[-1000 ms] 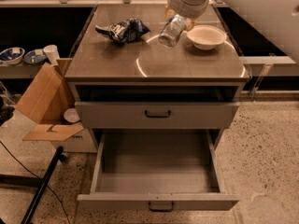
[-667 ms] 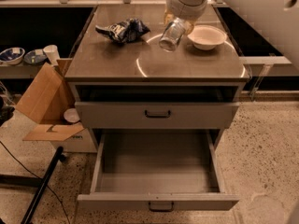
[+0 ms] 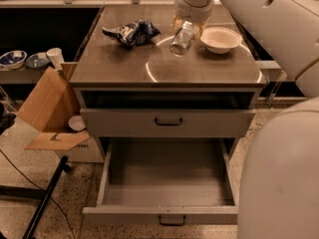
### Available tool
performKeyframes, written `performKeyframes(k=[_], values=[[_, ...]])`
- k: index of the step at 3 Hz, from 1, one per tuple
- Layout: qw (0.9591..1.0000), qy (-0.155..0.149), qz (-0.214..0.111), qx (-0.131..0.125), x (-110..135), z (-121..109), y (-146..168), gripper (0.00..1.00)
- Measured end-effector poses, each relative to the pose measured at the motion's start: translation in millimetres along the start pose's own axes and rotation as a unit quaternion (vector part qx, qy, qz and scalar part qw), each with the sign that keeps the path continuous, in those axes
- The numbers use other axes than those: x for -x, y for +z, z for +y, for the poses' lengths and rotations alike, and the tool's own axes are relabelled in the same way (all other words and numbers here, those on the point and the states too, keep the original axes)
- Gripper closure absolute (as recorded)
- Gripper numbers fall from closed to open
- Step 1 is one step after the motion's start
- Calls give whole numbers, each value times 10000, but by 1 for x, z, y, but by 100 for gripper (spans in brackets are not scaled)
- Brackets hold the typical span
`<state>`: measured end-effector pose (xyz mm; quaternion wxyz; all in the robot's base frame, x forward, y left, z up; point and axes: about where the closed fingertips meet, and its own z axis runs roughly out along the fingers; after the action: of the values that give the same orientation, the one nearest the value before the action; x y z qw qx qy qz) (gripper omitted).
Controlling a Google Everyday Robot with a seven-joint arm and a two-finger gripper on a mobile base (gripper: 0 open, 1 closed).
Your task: Pick redbull can from middle drawer and place on counter
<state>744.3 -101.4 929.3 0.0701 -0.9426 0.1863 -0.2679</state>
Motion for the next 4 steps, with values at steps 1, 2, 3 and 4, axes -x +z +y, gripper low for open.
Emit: performKeyframes(k=[1, 2, 3, 4], values=[[9999, 44, -98, 75, -5, -7, 23, 100], [9997, 39, -194, 154, -1, -10, 41, 100], [9996, 39, -212, 166, 0, -10, 44, 86], [9995, 47, -246, 182, 2, -9, 48, 62]])
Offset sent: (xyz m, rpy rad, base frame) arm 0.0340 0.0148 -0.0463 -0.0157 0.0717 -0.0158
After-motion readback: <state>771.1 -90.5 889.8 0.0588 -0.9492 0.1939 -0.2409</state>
